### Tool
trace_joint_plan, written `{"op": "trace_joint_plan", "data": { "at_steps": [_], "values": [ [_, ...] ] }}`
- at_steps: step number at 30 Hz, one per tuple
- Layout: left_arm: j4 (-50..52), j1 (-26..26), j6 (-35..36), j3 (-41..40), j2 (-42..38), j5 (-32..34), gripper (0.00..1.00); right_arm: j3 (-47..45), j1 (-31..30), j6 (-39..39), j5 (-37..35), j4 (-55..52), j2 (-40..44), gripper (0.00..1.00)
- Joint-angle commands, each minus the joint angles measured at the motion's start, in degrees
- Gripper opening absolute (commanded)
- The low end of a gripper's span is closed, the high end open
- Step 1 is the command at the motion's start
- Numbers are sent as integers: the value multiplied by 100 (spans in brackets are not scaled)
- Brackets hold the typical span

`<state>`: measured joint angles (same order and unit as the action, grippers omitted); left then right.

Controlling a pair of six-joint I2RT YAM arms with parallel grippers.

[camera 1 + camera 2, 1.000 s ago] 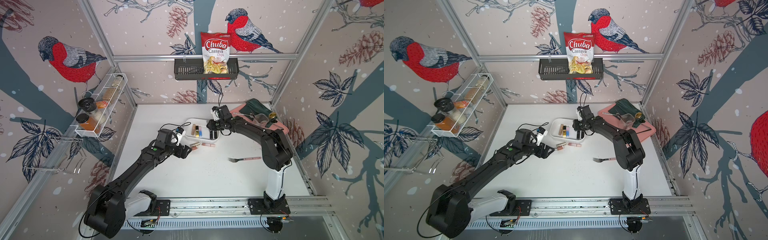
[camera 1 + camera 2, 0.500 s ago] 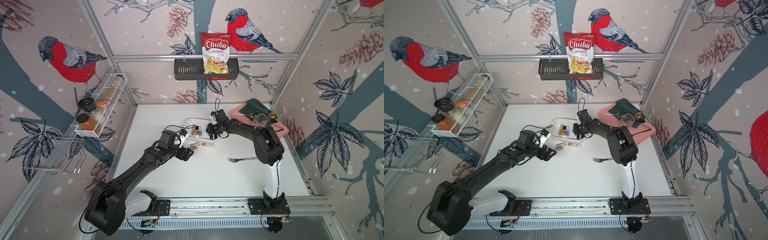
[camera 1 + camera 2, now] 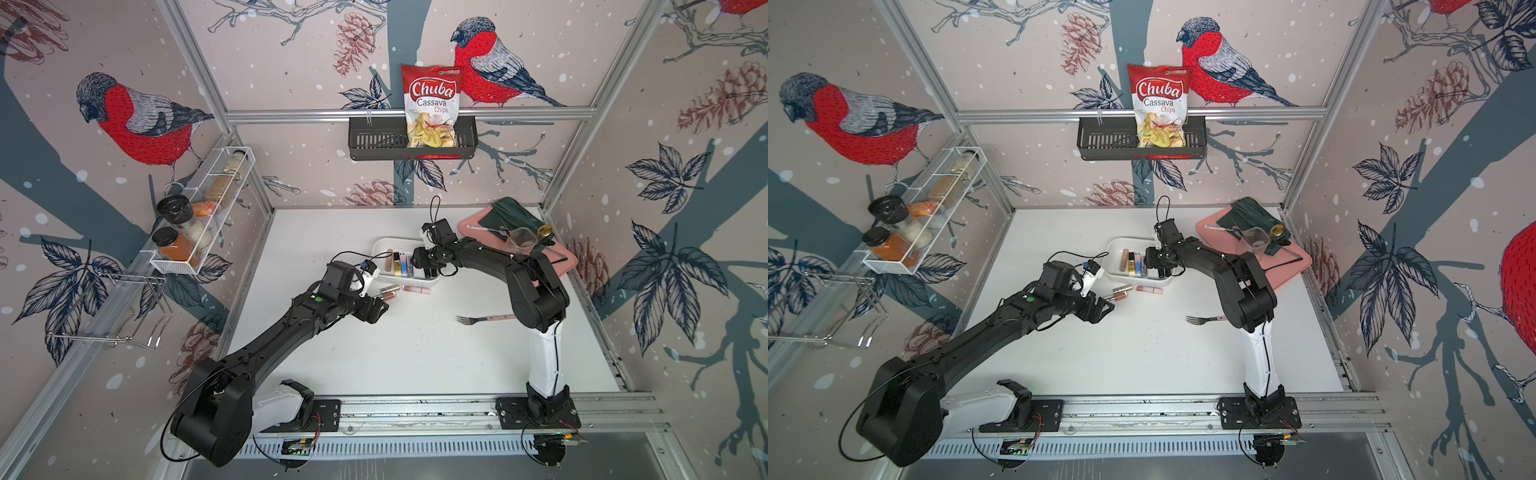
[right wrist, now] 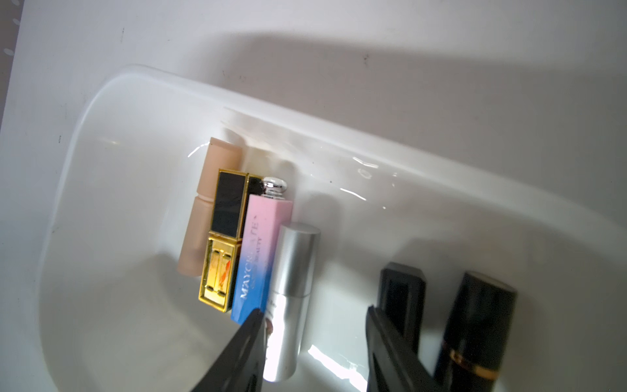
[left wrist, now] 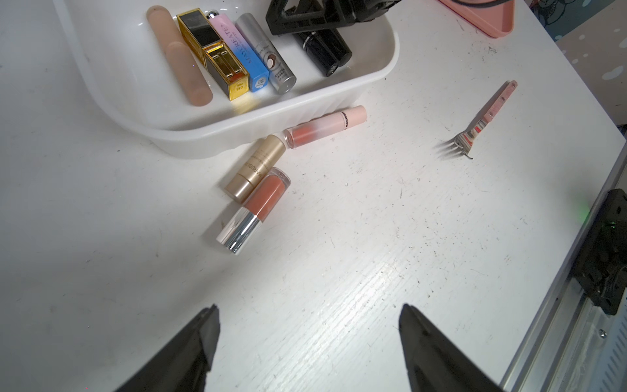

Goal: Put the lipstick into the storage box
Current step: Place the lipstick in the storage box, then pick up the lipstick at the center of the board.

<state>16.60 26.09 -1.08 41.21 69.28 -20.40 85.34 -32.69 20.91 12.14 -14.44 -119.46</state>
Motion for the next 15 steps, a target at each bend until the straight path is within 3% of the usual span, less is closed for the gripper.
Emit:
{"op": "trace_joint_plan", "data": {
  "at_steps": [1,15],
  "values": [
    [-159,35,98,-25,39,100,87,-34,-83,-115,-94,46,352,53],
    [-61,240,152,29,277,392,86,-1160,-907,-56,-297,38,2253,57]
  ]
}}
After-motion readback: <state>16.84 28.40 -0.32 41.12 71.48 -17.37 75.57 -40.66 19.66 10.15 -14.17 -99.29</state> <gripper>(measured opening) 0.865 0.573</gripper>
